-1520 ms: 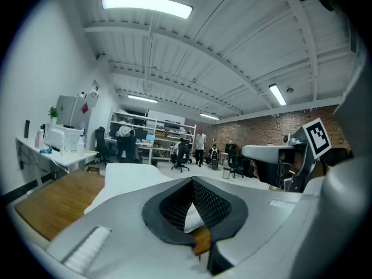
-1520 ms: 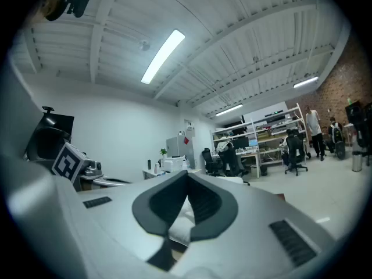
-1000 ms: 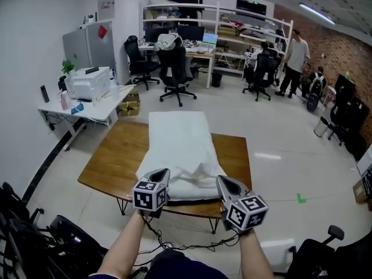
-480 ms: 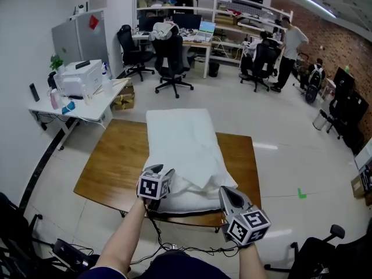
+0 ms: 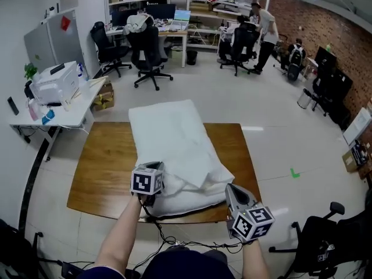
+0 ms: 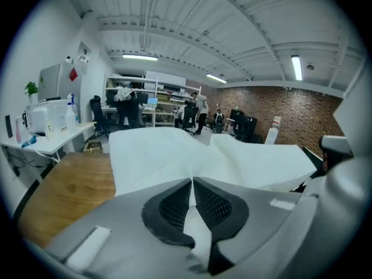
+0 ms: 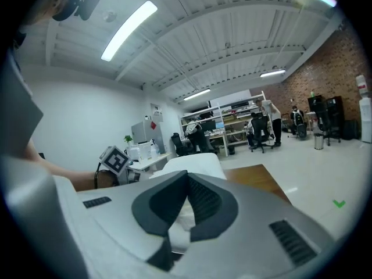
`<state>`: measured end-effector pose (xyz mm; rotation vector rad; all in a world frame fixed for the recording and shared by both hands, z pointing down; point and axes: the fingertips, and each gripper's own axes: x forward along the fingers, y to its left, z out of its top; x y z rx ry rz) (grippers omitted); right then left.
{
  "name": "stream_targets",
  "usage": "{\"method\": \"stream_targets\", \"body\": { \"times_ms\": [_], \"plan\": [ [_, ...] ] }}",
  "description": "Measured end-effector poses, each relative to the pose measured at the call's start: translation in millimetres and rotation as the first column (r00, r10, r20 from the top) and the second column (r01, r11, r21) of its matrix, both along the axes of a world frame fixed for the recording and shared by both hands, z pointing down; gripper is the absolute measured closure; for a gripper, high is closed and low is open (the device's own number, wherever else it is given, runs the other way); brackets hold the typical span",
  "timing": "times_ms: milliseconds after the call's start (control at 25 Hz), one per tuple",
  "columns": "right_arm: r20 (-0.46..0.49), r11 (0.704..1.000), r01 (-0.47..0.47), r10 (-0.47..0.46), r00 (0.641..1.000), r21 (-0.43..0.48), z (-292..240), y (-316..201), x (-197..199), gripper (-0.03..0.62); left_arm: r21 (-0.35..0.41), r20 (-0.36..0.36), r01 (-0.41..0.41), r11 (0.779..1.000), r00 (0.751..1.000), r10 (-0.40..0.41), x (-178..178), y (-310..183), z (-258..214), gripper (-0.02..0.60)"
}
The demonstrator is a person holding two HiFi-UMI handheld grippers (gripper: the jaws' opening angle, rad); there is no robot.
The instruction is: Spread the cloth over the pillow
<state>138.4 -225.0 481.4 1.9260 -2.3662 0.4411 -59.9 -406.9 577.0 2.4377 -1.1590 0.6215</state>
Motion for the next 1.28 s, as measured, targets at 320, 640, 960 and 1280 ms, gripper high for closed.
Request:
{"method": "stream_targets", "body": {
  "times_ms": [320, 640, 960, 1280],
  "plan": [
    [-0.007, 0.997, -0.021, 0.02, 1.0, -0.079, 38.8, 2.1, -13.2, 0.58, 0.167, -0.141, -0.007, 0.986, 0.99, 0.031, 6.5, -14.7, -88.3, 0.566],
    [-0.012, 0.985, 0.101, -0.104, 0.995, -0.14, 70.7, -11.7, -61.1, 0.392, 0.242, -0.185, 0.058, 0.968, 0.983, -0.013, 12.2, -34.7, -151.9, 0.566],
    [-0.159, 0.98, 0.119, -0.145, 0.977, -0.162, 99.2, -34.1, -101.4, 0.293, 0.282, -0.198, 0.117, 0.952, 0.978, -0.061, 0.0, -35.9, -189.8, 0.566],
    [-0.153, 0.993, -0.001, -0.016, 0.988, -0.114, 86.5, -63.6, -62.1, 0.343, 0.316, -0.205, 0.181, 0.932, 0.972, -0.119, -36.2, -37.8, -210.3, 0.566]
  ]
}}
